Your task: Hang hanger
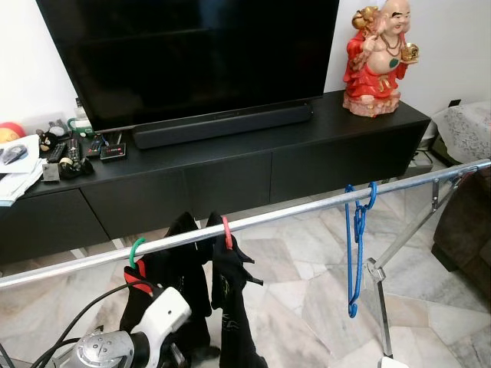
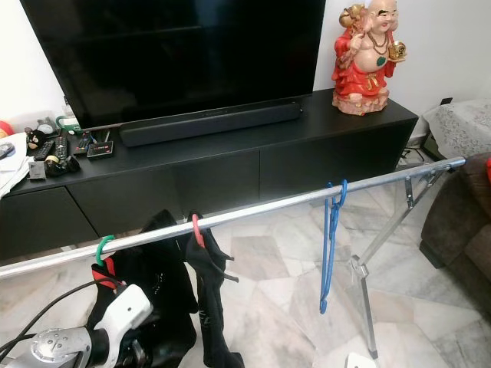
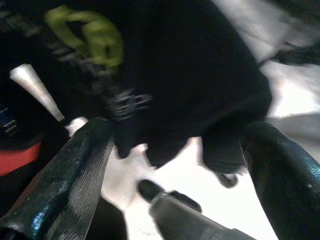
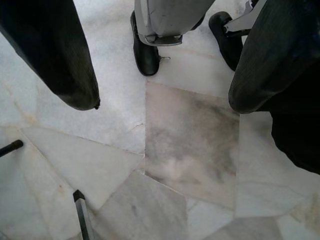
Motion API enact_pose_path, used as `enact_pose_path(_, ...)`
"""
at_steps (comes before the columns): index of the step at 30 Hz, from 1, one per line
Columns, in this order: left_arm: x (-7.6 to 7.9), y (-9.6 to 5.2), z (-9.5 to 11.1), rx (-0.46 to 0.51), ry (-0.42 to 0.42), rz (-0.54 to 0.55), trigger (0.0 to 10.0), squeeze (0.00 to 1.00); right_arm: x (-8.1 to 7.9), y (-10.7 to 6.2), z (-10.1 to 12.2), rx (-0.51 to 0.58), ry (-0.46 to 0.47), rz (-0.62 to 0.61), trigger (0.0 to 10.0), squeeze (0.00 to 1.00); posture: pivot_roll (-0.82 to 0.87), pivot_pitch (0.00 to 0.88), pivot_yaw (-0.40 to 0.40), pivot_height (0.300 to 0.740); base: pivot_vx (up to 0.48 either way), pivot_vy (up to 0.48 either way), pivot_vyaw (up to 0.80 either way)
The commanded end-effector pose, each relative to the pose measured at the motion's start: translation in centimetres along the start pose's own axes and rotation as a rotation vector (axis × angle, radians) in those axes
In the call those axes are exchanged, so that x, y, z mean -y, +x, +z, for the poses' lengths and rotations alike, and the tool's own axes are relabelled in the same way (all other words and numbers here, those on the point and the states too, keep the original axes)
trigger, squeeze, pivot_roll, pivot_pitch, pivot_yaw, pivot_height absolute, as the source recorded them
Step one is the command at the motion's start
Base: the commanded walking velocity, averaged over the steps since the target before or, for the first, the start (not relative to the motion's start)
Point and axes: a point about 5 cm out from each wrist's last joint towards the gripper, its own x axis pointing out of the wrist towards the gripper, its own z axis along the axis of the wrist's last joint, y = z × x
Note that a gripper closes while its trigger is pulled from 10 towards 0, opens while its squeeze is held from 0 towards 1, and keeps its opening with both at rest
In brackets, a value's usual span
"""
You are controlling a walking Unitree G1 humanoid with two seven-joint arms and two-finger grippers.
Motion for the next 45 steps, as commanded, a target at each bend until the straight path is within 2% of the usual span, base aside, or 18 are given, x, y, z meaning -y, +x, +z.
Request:
enact_pose_path(1, -0.7, -0.1, -1.2, -0.029, -0.041, 0.038, 10.0, 0.0, -0.2, 0.0, -0.3, -0.017, -0.007, 0.006, 10.0, 0.0, 0.02, 0.036, 0.056, 0.74, 0.0, 0.0, 0.0)
enact_pose_path(3, -0.8, -0.1, -2.8, -0.109, -0.048, 0.024, 10.0, 0.0, -0.2, 0.0, -0.4, -0.018, -0.013, 0.009, 10.0, 0.0, 0.02, 0.035, 0.057, 0.74, 0.0, 0.0, 0.0)
enact_pose_path(5, -0.7, -0.3, -4.5, -0.21, 0.005, -0.001, 10.0, 0.0, -0.3, 0.0, -0.3, -0.018, -0.014, 0.01, 10.0, 0.0, 0.02, 0.035, 0.057, 0.74, 0.0, 0.0, 0.0)
enact_pose_path(9, -1.0, 0.1, -5.8, -0.236, -0.053, 0.02, 10.0, 0.0, -0.4, 0.0, -0.4, -0.018, -0.014, 0.013, 10.0, 0.0, 0.03, 0.036, 0.058, 0.74, 0.0, 0.0, 0.0)
enact_pose_path(12, -1.2, 1.4, -6.7, -0.245, -0.114, 0.053, 10.0, 0.0, -0.5, 0.0, -0.4, -0.02, -0.018, 0.018, 10.0, 0.0, 0.02, 0.035, 0.059, 0.74, 0.0, 0.0, 0.0)
enact_pose_path(14, -1.3, 1.8, -7.0, -0.255, -0.121, 0.068, 10.0, 0.0, -0.5, 0.0, -0.4, -0.02, -0.019, 0.019, 10.0, 0.0, 0.02, 0.035, 0.059, 0.74, 0.0, 0.0, 0.0)
enact_pose_path(15, -1.7, 2.4, -8.0, -0.3, -0.14, 0.13, 10.0, 0.0, -0.6, 0.0, -0.4, -0.02, -0.018, 0.019, 10.0, 0.0, 0.02, 0.034, 0.062, 0.74, 0.0, 0.0, 0.0)
enact_pose_path(22, -1.6, 3.1, -10.8, -0.388, -0.191, 0.193, 10.0, 0.0, -0.6, 0.0, -0.5, -0.022, -0.016, 0.016, 10.0, 0.0, 0.02, 0.032, 0.062, 0.74, 0.0, 0.0, 0.0)
enact_pose_path(23, -1.5, 3.2, -11.3, -0.395, -0.209, 0.221, 10.0, 0.0, -0.6, 0.0, -0.6, -0.022, -0.015, 0.016, 10.0, 0.0, 0.01, 0.03, 0.06, 0.74, 0.0, 0.0, 0.0)
enact_pose_path(24, -1.6, 3.2, -12.4, -0.409, -0.249, 0.295, 10.0, 0.0, -0.6, 0.0, -0.6, -0.024, -0.016, 0.017, 10.0, 0.0, 0.01, 0.03, 0.06, 0.74, 0.0, 0.0, 0.0)
enact_pose_path(30, -1.5, 2.4, -15.0, -0.466, -0.318, 0.454, 10.0, 0.0, -0.5, -0.1, -0.6, -0.024, -0.016, 0.016, 10.0, 0.0, 0.0, 0.026, 0.053, 0.74, 0.0, 0.0, 0.0)
enact_pose_path(34, -1.1, 1.6, -16.4, -0.472, -0.411, 0.542, 10.0, 0.0, -0.4, -0.1, -0.6, -0.024, -0.02, 0.015, 10.0, 0.0, 0.01, 0.023, 0.051, 0.74, 0.0, 0.0, 0.0)
enact_pose_path(37, -1.0, 1.4, -16.8, -0.459, -0.462, 0.569, 10.0, 0.0, -0.5, -0.1, -0.7, -0.026, -0.023, 0.017, 10.0, 0.0, 0.01, 0.014, 0.055, 0.74, 0.0, 0.0, 0.0)
enact_pose_path(45, -0.7, 1.2, -17.4, -0.457, -0.477, 0.603, 10.0, 0.0, -0.7, -0.1, -0.9, -0.03, -0.038, 0.025, 10.0, 0.0, 0.0, 0.005, 0.067, 0.74, 0.0, 0.0, 0.0)
